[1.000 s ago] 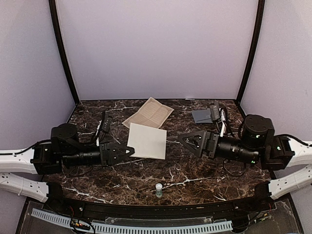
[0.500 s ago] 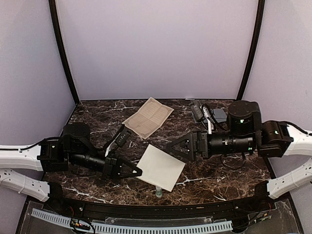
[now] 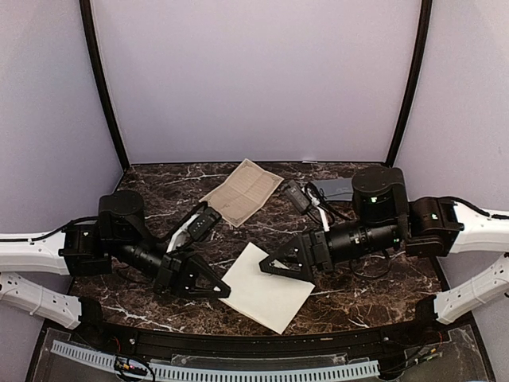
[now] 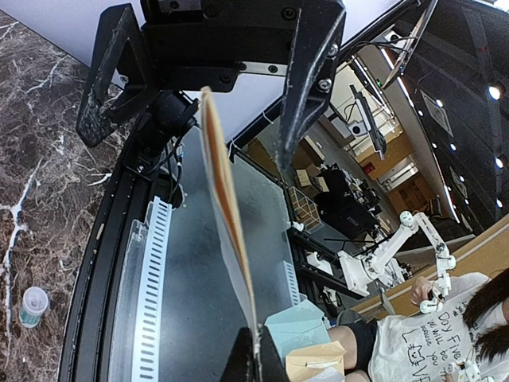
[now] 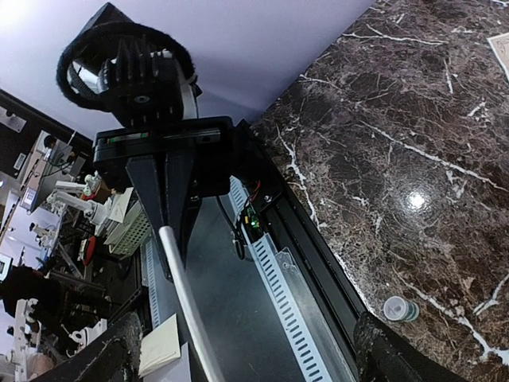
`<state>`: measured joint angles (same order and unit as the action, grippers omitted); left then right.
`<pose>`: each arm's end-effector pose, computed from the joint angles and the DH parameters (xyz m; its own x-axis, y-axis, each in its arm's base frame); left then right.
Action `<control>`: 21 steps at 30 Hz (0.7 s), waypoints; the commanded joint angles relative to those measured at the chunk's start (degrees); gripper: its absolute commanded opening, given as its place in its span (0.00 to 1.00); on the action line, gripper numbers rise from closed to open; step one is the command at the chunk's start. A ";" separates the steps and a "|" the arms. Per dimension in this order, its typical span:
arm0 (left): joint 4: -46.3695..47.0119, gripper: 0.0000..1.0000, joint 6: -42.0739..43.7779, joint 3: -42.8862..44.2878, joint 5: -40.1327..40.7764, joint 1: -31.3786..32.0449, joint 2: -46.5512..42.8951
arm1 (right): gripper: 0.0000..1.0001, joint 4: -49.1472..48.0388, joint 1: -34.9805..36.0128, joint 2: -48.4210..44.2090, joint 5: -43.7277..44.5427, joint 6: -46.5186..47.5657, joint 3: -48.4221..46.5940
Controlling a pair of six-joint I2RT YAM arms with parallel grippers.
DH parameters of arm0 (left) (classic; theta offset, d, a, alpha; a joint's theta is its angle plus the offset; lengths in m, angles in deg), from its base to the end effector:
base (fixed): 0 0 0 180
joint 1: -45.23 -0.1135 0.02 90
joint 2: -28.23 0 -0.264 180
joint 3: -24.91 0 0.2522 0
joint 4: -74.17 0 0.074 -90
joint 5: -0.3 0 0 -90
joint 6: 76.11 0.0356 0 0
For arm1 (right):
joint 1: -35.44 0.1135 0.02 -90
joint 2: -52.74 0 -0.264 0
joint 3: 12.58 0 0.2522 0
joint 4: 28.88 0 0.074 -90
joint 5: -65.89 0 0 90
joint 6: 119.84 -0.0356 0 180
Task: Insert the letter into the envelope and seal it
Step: Fold the letter.
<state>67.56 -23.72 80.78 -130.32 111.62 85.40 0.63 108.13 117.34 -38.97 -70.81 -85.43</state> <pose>0.0705 -0.2192 0.3157 -0.6257 0.2750 -0.7300 0.7219 -0.1503 -0.6755 0.0679 0.2484 0.3489 -0.7331 -0.2224 -0.6427 -0.6797 0.2718 0.6813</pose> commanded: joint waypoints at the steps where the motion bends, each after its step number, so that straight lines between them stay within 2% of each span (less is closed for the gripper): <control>1: 0.49 0.00 1.06 1.71 -2.78 0.23 -0.74 | 0.81 -6.92 -0.32 0.19 -4.46 0.33 0.82; 11: -0.48 0.00 1.98 2.45 -3.25 0.23 -0.09 | 0.29 -10.59 -0.32 3.50 -9.69 0.03 0.67; 18: -0.05 0.00 2.35 2.01 -1.75 0.23 0.16 | 0.05 -11.53 -0.29 3.83 -9.48 0.51 0.13; 21: 0.52 0.00 2.17 1.77 -0.65 0.23 -0.21 | 0.00 -11.45 -0.28 3.28 -8.33 0.40 0.33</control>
<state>66.91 -22.49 81.61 -132.07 111.65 85.68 -8.11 108.13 121.52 -47.91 -70.86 -84.82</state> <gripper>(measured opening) 0.009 0.011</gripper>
